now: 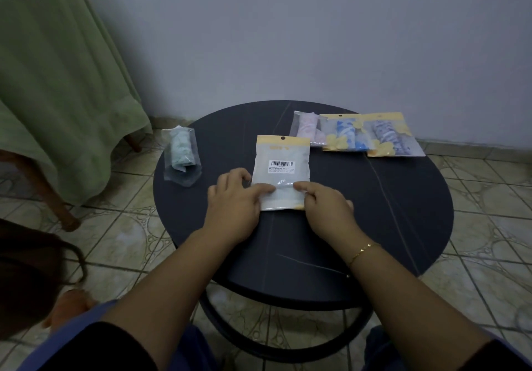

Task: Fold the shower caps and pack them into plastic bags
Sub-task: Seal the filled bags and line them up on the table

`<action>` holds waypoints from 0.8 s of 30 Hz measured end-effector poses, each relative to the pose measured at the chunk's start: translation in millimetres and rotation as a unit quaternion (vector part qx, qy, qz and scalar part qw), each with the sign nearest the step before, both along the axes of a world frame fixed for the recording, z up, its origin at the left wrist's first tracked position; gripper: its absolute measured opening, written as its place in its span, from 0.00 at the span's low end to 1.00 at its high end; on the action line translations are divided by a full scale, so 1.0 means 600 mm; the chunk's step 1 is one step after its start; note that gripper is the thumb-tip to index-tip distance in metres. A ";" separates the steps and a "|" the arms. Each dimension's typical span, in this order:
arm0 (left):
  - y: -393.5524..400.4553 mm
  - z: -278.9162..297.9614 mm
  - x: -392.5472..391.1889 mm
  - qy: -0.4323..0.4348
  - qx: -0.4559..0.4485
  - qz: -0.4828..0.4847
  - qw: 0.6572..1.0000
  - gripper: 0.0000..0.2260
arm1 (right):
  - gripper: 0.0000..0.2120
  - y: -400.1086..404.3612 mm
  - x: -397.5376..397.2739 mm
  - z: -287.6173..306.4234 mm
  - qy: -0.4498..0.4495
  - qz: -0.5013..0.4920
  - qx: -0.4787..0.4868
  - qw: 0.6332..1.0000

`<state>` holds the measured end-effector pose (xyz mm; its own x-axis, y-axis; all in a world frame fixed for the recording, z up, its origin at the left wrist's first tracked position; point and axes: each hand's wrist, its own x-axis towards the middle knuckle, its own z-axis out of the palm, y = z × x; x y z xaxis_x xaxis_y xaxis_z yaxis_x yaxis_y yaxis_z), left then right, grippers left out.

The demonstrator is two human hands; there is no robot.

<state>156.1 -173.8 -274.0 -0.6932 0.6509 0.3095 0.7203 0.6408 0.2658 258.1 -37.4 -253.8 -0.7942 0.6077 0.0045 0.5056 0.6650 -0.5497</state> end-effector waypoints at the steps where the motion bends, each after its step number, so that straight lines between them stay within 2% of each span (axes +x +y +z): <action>1: 0.001 0.001 0.000 -0.005 -0.002 0.016 1.000 0.16 | 0.19 0.001 -0.001 0.000 0.003 -0.008 -0.008 1.000; 6: 0.002 0.004 0.001 -0.029 -0.007 0.075 0.997 0.15 | 0.16 0.003 0.001 0.001 0.001 -0.025 -0.026 0.999; 12: 0.002 0.010 0.005 -0.080 -0.031 0.122 0.989 0.22 | 0.17 -0.002 0.002 -0.007 0.034 -0.048 0.011 0.998; 15: 0.002 0.018 0.005 -0.115 -0.005 0.111 0.987 0.17 | 0.17 -0.001 0.004 -0.008 0.051 -0.035 0.010 0.998; 18: 0.005 0.026 0.005 -0.182 0.026 0.135 0.974 0.12 | 0.17 -0.002 0.004 -0.003 0.028 -0.007 0.017 0.999; 20: 0.006 0.035 0.003 -0.237 0.083 0.153 0.956 0.10 | 0.16 -0.005 0.005 -0.001 0.024 0.008 0.019 0.999; 21: 0.006 0.041 0.003 -0.277 0.140 0.150 0.939 0.08 | 0.16 -0.006 0.004 -0.001 0.024 0.017 0.017 0.999; 24: 0.010 0.059 0.020 -0.389 0.316 0.078 0.862 0.10 | 0.19 -0.005 -0.004 -0.007 0.040 0.052 -0.023 0.998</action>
<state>168.0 -167.9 -238.6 -0.9146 0.4032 -0.0301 0.0846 0.2636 0.9609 255.5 -40.5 -257.9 -0.8510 0.5234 0.0434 0.3894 0.6842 -0.6166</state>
